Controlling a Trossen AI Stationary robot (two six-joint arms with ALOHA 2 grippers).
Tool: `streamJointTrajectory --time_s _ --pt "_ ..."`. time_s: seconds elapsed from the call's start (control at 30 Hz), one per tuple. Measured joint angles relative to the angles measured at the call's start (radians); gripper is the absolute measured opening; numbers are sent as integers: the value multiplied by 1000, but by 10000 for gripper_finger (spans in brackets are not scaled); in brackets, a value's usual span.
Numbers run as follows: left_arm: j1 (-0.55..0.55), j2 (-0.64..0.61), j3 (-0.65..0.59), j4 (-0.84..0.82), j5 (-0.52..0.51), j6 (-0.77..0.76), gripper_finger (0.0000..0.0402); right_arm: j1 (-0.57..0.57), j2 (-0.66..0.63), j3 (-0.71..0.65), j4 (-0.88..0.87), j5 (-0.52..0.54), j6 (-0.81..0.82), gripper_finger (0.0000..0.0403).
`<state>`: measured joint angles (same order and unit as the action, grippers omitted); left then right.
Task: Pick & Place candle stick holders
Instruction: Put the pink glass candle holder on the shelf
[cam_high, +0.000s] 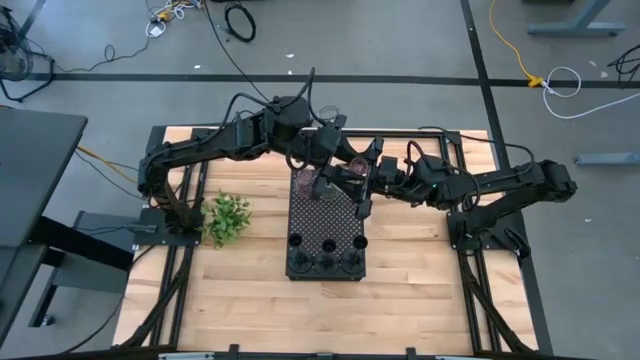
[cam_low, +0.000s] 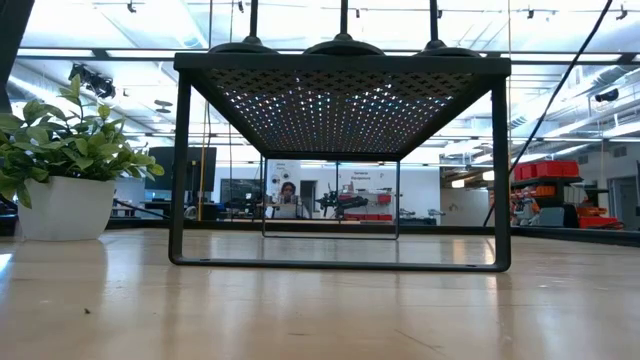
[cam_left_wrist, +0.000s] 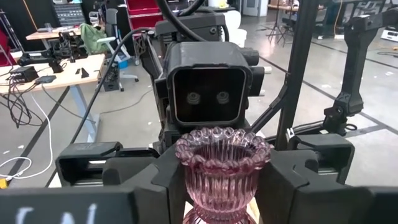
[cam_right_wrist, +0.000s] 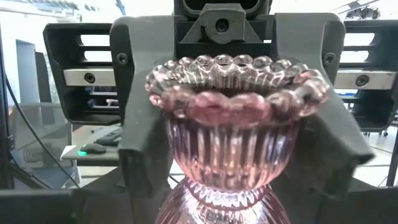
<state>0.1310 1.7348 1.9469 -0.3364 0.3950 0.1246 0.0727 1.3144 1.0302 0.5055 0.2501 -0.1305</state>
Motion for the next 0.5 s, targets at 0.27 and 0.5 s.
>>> streamJointTrajectory --time_s 0.27,0.5 --pt "0 -24 -2 -7 -13 -13 183 0 0 2 -15 8 -19 243" --pt "2 -39 -2 -26 -21 4 185 0 -5 2 -7 19 -16 212"
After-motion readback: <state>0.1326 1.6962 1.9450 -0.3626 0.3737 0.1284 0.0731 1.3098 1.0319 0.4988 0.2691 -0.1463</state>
